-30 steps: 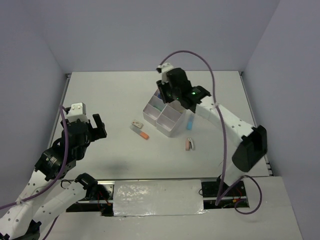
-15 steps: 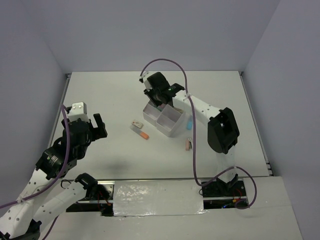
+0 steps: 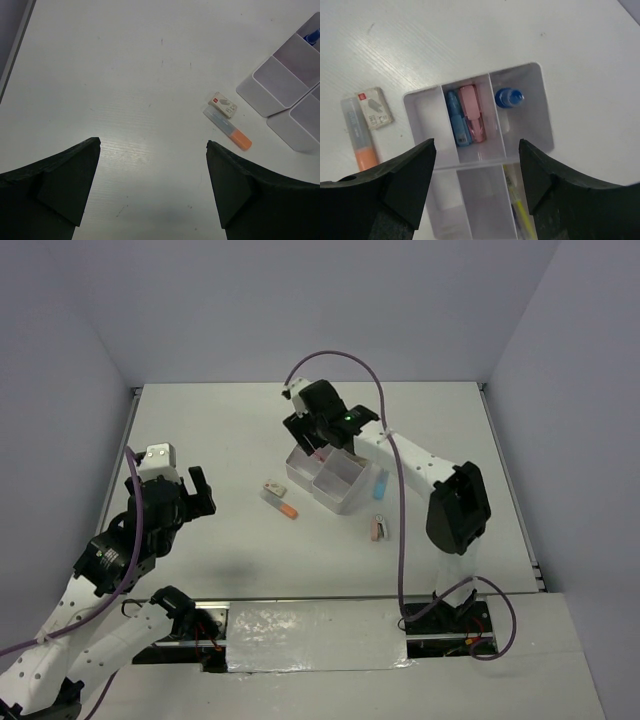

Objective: Sort the stationery into containers
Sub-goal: Place the stationery in the storage box, then pick up the stationery from the center of the board.

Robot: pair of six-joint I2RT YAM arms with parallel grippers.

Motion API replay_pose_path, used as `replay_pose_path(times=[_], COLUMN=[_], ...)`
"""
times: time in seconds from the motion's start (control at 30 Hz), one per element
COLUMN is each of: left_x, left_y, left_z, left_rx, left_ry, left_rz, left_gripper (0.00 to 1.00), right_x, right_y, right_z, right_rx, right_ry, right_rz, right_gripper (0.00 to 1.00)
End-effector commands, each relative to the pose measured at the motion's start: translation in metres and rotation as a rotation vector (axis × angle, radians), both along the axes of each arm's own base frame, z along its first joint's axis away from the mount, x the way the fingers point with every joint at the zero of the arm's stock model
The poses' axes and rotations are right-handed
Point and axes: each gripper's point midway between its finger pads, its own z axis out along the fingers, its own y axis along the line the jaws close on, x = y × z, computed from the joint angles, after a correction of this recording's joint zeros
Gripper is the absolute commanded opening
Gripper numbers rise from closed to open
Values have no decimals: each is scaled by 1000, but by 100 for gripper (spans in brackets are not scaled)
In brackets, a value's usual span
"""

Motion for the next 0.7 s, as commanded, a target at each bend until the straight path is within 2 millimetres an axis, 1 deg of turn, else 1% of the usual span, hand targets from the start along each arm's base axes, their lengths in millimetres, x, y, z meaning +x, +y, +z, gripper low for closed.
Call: replay_pose_path(times=[0.0,0.03,0.07,0.1,0.13,0.17,0.2,0.23,0.27,0.3,0.33,0.37,0.4,0.43,0.47,0.5,0.53,0.57,0.6,0.63,0.67], left_x=[6,6,6,6,6,7,7,7,8,8,8,8,8,7,8,8,8,8,8,8,9], left_y=[-1,-1,-1,0,-1,-1,-1,-1,-1,-1,-1,-1,-1,-2,-3,-3,-3,-3,-3,-4,-5], left_z=[8,8,8,8,8,7,6,6,5,5,4,4,4,5,4,4,4,3,2,2,1], left_rx=[-6,-6,-8,-7,-6,-3,0,0,2,4,2,2,0,-2,-3,-3,-3,0,1,1,0], left_ry=[-38,-39,-40,-41,-39,-34,-31,-26,-21,-19,-19,-19,-22,-23,-23,-21,-19,-15,-12,-9,-8], left_rz=[2,3,4,9,6,7,6,7,8,9,9,9,8,1,-1,-2,-3,0,0,-1,-7], left_gripper=[99,99,99,99,99,99,99,99,99,99,99,99,99,99,99,99,99,99,99,99,99], right_x=[-16,-22,-28,-28,-37,-42,-46,-48,-55,-58,-66,-68,-70,-70,-75,-77,-82,-82,-82,-83,-84], right_y=[-25,-41,-56,-74,-93,-112,-125,-152,-160,-170,-186,-197,-204,-219,-229,-236,-245,-257,-263,-268,-279], right_z=[79,108,99,103,120,103,100,101,78,69,53,45,42,35,22,20,9,6,7,3,-7], right_rx=[162,263,283,319,376,403,421,463,459,460,452,447,453,458,440,452,435,433,452,460,459], right_ry=[-111,-150,-135,-149,-178,-146,-130,-117,-48,-28,-9,-1,-3,4,18,9,16,2,-11,-6,8], right_rz=[-118,-218,-288,-361,-426,-536,-576,-650,-656,-676,-717,-745,-761,-817,-859,-890,-921,-960,-975,-990,-1025], right_gripper=[75,79,81,83,86,91,91,91,91,90,89,89,90,89,88,87,87,87,87,87,87])
